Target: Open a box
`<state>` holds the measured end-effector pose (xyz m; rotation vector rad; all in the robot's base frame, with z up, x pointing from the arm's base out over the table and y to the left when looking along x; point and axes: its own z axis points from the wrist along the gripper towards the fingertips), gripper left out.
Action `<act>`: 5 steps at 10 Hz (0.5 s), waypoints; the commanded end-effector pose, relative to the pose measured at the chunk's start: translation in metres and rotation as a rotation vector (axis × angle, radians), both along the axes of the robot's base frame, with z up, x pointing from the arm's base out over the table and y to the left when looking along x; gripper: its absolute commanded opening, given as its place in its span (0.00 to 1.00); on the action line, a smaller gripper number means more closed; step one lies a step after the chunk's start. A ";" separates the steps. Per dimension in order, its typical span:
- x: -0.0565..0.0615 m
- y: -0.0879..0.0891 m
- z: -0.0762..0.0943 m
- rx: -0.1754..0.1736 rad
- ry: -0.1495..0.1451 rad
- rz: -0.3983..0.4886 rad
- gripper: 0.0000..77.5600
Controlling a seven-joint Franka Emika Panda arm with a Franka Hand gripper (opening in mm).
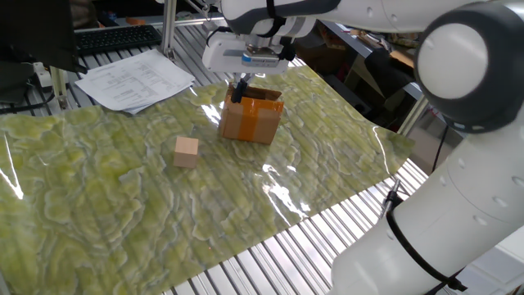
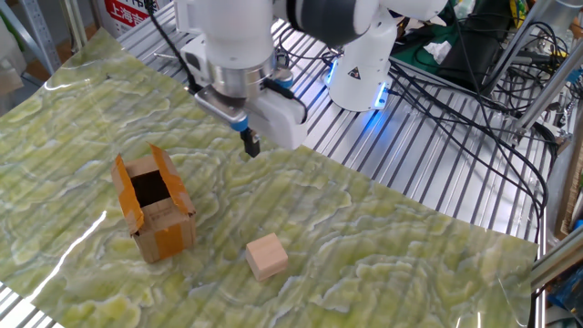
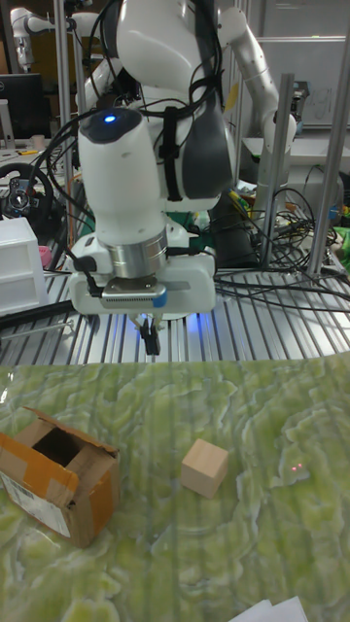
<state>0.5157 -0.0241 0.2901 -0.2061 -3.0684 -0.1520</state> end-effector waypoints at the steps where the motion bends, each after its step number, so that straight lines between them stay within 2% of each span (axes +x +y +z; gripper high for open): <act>1: 0.003 -0.004 -0.004 0.002 -0.007 0.008 0.00; 5: 0.003 -0.004 -0.004 0.001 -0.007 0.002 0.00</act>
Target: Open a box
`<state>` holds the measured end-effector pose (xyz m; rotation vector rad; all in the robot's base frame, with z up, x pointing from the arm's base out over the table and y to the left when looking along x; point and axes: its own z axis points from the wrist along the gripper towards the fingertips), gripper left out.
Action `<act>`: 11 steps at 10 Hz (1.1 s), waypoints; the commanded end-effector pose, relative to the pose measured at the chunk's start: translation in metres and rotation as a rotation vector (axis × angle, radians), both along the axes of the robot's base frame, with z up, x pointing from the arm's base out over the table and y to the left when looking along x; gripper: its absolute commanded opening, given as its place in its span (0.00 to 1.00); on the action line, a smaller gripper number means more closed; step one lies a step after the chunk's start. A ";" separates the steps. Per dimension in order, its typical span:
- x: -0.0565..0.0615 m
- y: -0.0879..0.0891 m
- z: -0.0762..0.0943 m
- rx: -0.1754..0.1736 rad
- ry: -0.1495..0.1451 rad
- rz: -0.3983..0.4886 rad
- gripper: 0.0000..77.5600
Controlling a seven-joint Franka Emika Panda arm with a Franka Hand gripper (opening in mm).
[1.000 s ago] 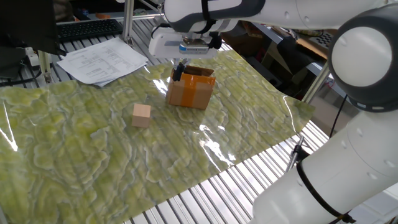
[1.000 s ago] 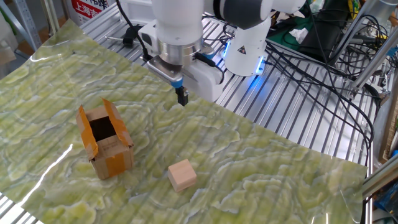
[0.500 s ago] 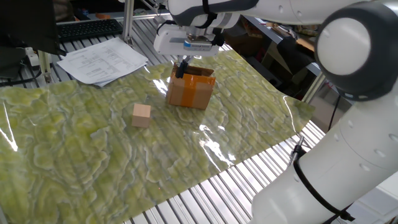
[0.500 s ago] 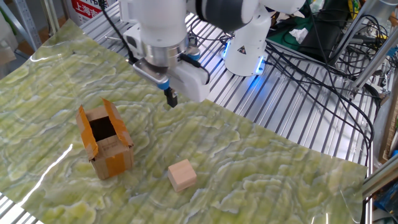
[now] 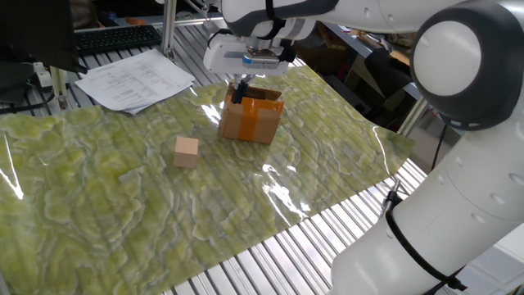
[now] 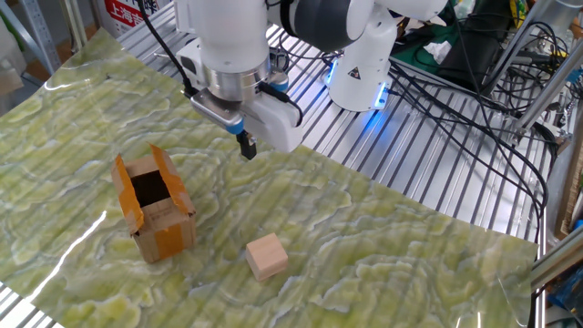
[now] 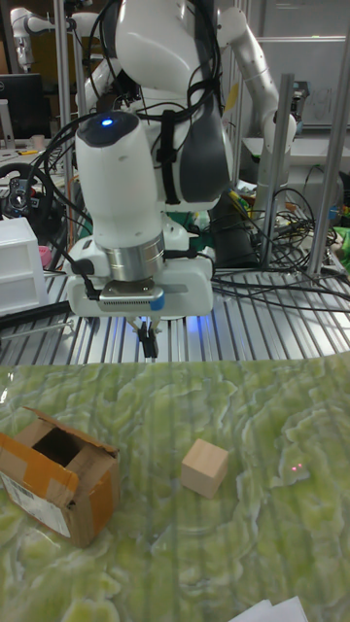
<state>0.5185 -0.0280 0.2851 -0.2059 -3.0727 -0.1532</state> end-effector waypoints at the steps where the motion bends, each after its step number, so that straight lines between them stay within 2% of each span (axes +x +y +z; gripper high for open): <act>1: 0.001 0.000 0.001 0.002 -0.003 0.006 0.00; 2: 0.001 0.000 0.001 0.003 -0.004 0.011 0.00; 3: 0.001 0.000 0.001 0.025 -0.017 0.007 0.00; 4: 0.001 0.000 0.001 0.019 -0.019 -0.016 0.00; 8: 0.001 0.000 0.001 -0.018 0.001 -0.166 0.00; 11: 0.001 0.000 0.001 -0.038 0.005 -0.185 0.00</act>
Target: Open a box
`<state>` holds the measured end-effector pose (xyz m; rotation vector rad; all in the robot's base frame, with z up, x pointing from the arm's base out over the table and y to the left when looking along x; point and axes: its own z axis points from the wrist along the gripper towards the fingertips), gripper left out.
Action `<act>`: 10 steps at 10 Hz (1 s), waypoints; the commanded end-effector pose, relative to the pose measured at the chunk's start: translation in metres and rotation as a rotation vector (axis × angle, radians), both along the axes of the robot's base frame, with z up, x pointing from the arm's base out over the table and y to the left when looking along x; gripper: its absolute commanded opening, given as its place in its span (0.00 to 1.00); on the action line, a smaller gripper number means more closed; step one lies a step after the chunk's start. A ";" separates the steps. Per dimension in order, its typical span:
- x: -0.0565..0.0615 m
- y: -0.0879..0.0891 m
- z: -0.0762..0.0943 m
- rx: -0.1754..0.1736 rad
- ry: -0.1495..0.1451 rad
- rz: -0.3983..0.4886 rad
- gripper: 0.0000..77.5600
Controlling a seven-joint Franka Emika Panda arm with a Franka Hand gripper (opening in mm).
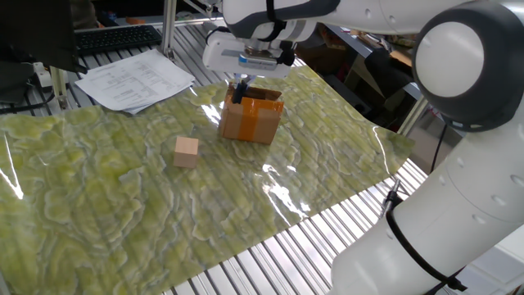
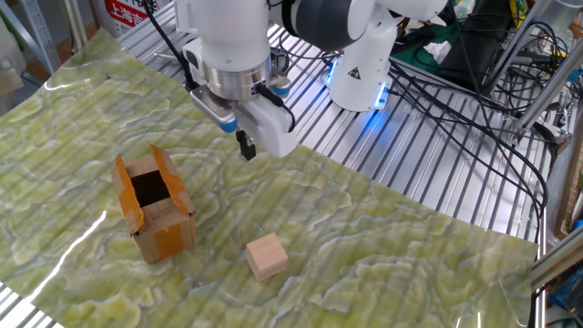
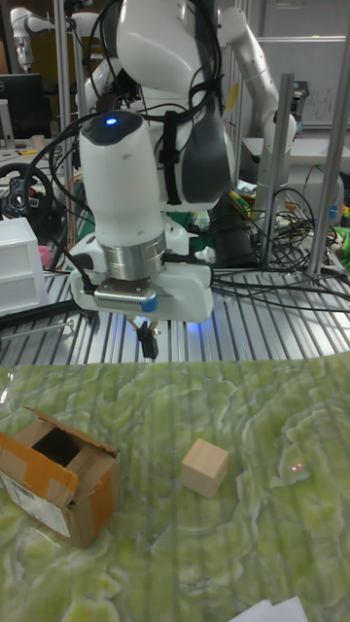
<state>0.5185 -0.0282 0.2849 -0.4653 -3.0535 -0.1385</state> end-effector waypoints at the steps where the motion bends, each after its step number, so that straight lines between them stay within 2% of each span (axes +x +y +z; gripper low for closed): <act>1: 0.001 0.000 0.001 -0.023 0.007 -0.005 0.00; 4: 0.003 -0.003 -0.002 -0.053 -0.015 0.027 0.00; 8: 0.022 -0.022 -0.019 -0.065 -0.010 0.037 0.00; 10: 0.036 -0.041 -0.031 -0.066 -0.016 0.055 0.00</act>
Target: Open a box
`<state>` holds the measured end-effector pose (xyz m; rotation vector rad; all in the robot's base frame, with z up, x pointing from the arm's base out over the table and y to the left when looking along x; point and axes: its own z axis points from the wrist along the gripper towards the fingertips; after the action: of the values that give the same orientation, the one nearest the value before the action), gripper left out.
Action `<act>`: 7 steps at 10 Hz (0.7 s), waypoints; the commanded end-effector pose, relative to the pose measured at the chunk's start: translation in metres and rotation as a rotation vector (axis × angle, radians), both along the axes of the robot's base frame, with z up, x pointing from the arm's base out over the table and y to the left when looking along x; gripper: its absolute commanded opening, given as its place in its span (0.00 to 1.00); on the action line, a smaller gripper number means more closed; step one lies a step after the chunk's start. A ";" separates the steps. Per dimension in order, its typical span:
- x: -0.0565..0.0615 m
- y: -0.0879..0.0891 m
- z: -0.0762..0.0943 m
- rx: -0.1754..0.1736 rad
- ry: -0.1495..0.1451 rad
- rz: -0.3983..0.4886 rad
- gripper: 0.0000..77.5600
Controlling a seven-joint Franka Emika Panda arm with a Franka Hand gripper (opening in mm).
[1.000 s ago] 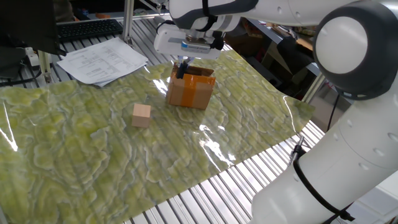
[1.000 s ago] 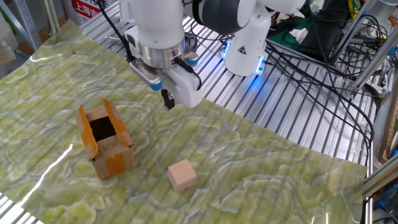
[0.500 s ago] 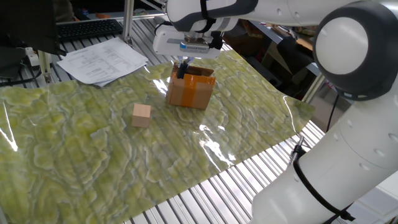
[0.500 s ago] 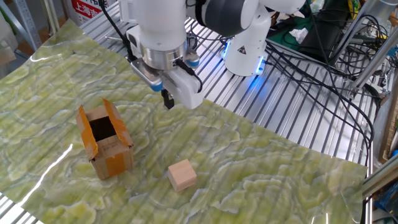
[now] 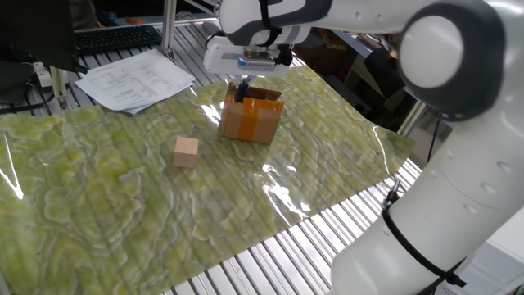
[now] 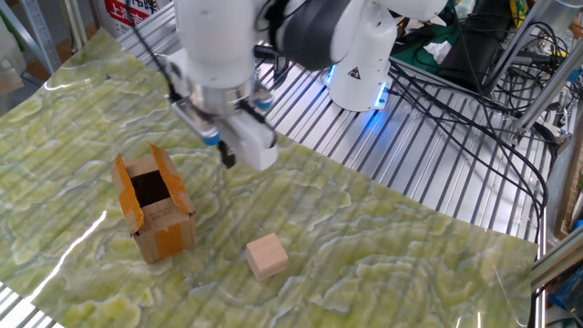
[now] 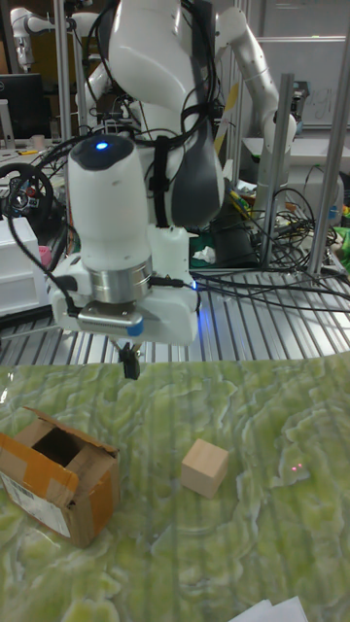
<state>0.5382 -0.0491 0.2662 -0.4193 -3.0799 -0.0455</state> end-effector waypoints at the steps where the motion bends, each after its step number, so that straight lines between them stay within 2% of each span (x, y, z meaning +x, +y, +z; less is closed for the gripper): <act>1: 0.026 -0.033 -0.020 -0.004 -0.009 0.039 0.00; 2: 0.032 -0.038 -0.022 -0.008 -0.008 0.040 0.00; 6: 0.040 -0.046 -0.025 -0.007 -0.007 0.049 0.00; 7: 0.050 -0.056 -0.029 -0.007 -0.008 0.063 0.00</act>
<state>0.5789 -0.0952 0.2389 -0.3414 -3.0934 -0.0367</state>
